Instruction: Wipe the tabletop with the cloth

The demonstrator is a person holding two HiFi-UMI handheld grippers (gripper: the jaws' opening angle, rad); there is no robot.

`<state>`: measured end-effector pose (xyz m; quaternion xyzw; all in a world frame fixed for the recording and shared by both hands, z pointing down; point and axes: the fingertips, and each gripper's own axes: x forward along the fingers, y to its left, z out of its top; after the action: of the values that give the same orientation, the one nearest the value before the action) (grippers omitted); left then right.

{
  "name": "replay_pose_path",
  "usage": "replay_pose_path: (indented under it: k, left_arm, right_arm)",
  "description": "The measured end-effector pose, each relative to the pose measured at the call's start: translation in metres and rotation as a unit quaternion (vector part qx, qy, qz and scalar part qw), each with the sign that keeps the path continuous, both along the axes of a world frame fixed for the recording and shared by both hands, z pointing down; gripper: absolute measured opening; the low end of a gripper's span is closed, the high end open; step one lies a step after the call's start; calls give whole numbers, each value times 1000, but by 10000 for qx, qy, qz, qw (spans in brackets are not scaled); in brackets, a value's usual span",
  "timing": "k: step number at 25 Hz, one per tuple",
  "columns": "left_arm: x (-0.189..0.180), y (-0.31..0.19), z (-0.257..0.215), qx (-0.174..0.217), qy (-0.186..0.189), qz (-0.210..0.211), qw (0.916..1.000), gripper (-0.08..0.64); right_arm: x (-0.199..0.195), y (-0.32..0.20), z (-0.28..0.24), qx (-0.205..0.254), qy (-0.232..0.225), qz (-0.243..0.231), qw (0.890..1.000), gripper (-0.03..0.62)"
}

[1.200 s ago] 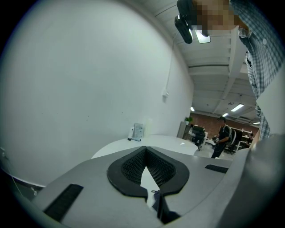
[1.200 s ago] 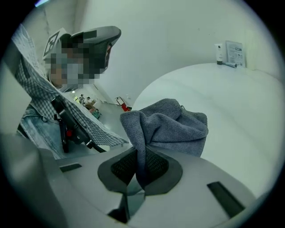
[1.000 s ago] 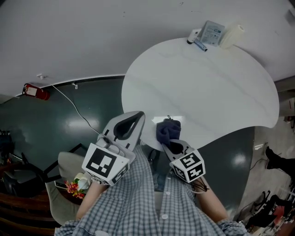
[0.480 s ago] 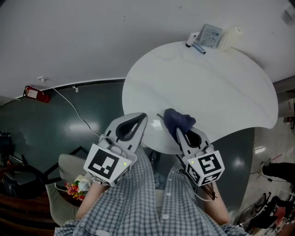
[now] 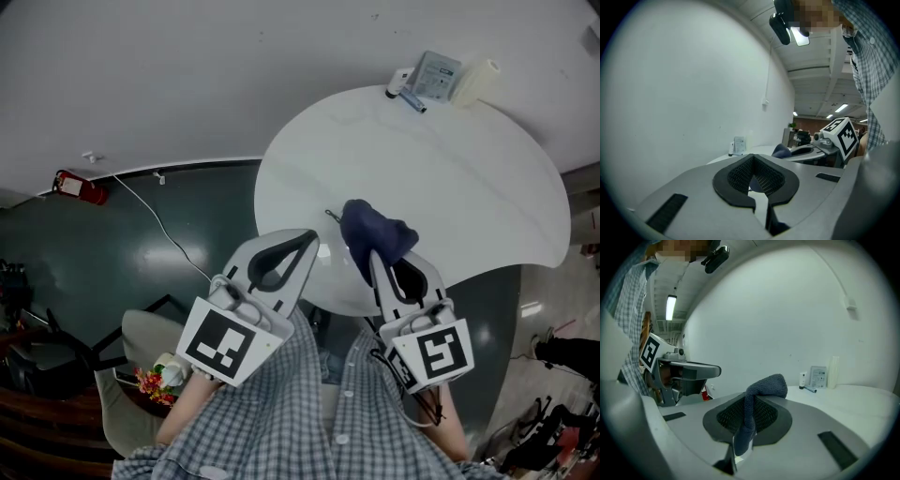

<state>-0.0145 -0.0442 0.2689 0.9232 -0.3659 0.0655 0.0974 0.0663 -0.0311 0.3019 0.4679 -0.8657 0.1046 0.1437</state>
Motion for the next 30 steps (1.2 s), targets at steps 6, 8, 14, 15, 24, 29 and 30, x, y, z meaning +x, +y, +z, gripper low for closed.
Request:
replay_pose_path:
  k: [6,8,14,15,24,29,30]
  left_arm:
    - [1,-1,-4,47,-41,29,10000,5]
    - [0,-2,-4,61,-39,27,10000,5]
    - [-3,-4,-2,20,-32,-5,10000,5]
    - [-3,-4,-2,23,-26,-7,10000,5]
    - [-3,-3,-2,8,-12,20,10000,5]
    - [-4,-4,0,-8,-10,15,10000,5]
    - [-4,-3,1,-9,-13,13,10000,5]
  right_arm:
    - [-3,-8,-15,209,28,9,9998,23]
    - [-4,-10,-15,223,20,29,9997,23]
    - [-7,-13,-15,187,-29,37,9998,23]
    - [-7,-13,-14,187,-29,33,9998,23]
    - [-10,-15,-15,172,-17,22,9998,23]
    - [-11,-15,-13,129,-40,7,9999,23]
    - [-11,-15,-12,112,-53,8,9999,23]
